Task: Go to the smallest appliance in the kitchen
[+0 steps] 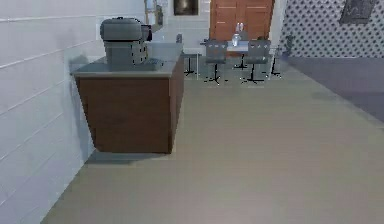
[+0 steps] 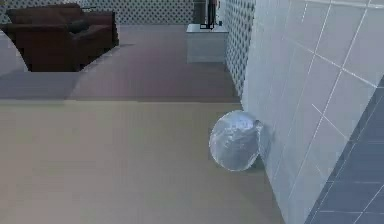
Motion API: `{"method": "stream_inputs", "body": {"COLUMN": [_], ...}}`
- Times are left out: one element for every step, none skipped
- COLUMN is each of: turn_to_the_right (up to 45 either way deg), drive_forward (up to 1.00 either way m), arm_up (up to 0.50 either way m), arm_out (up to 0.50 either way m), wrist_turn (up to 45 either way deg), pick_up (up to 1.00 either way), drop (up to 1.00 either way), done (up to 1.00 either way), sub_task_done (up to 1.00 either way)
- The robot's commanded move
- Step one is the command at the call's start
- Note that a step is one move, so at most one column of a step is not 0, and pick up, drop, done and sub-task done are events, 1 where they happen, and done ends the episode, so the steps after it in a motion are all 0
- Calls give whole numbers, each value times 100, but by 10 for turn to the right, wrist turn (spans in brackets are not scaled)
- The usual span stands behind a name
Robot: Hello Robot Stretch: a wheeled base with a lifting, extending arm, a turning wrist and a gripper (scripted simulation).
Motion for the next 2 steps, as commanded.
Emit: {"method": "stream_inputs", "body": {"turn_to_the_right": [0,0], "drive_forward": [100,20], "arm_up": [0,0], "arm_out": [0,0], "wrist_turn": [0,0], "pick_up": [0,0], "drop": [0,0], "done": [0,0], "sub_task_done": [0,0]}}
